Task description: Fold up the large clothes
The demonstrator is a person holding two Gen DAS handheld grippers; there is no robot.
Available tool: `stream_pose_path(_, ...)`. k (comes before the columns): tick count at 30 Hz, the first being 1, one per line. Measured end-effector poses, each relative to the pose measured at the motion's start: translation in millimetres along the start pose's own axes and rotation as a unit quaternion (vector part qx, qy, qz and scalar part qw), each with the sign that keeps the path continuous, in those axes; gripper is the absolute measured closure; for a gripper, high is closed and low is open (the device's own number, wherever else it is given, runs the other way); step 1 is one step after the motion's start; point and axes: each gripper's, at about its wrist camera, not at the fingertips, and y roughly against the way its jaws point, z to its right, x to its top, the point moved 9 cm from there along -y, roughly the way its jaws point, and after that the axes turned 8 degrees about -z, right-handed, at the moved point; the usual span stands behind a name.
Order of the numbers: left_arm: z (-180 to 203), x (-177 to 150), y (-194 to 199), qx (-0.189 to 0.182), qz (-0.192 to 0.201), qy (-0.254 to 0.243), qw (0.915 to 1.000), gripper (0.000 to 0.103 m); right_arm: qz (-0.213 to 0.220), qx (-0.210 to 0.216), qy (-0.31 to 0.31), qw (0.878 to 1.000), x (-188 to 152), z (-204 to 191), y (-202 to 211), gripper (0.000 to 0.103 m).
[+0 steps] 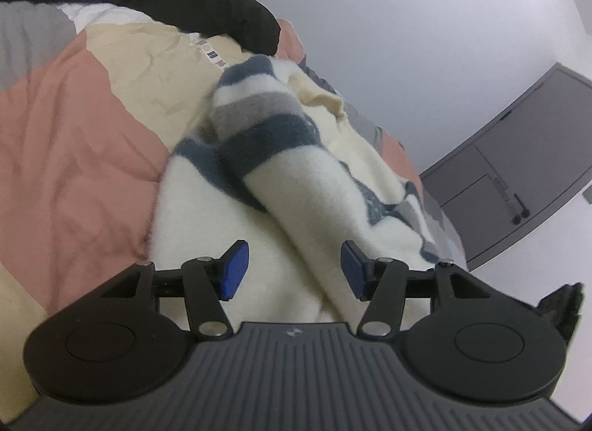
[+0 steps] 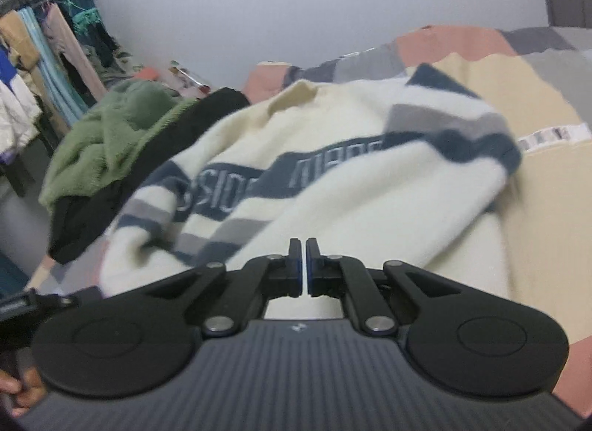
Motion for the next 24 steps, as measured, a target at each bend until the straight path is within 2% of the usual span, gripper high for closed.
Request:
stream_pose_path(4,-4,0,1,0.008,-0.002,0.003,1.0000,0.042,0.007,0.064,0.001,0.998,-6,-24,13,0.093)
stream_pose_path(6,-5,0,0,0.020,-0.008,-0.001,0.9998,0.042,-0.008,0.089,0.010,0.996,-11,-37,14,0.076)
stream_pose_path(7,-6,-1,-1,0.037,-0.013,-0.012,0.9992,0.042,-0.013,0.092,0.017,0.995,-13,-43,16,0.056)
stream_pose_path(8,-6,-1,-2,0.056,-0.018,-0.027,0.9979,0.042,-0.018,0.095,0.030,0.995,-18,-49,17,0.047)
stream_pose_path(10,-7,-2,-4,0.085,-0.023,-0.051,0.9948,0.042,-0.029,0.091,0.056,0.994,-27,-58,17,0.047)
stream_pose_path(12,-8,-4,-6,0.095,-0.028,-0.061,0.9933,0.042,-0.040,0.079,0.081,0.993,-35,-66,14,0.047)
stream_pose_path(15,-7,-8,-9,0.101,-0.036,-0.070,0.9917,0.042,-0.049,0.045,0.135,0.989,-45,-76,10,0.048)
stream_pose_path(17,-6,-10,-10,0.110,-0.038,-0.083,0.9897,0.041,-0.062,0.012,0.167,0.984,-51,-77,3,0.052)
stream_pose_path(18,-6,-11,-11,0.115,-0.038,-0.090,0.9885,0.041,-0.063,-0.012,0.184,0.981,-54,-77,0,0.058)
stream_pose_path(20,-6,-12,-11,0.120,-0.038,-0.096,0.9874,0.041,-0.060,-0.033,0.200,0.977,-57,-75,-2,0.089)
stream_pose_path(22,-6,-12,-12,0.120,-0.037,-0.097,0.9873,0.041,-0.042,-0.035,0.197,0.979,-52,-73,3,0.093)
stream_pose_path(24,-6,-12,-11,0.117,-0.035,-0.095,0.9879,0.041,0.004,-0.038,0.193,0.980,-37,-72,18,0.094)
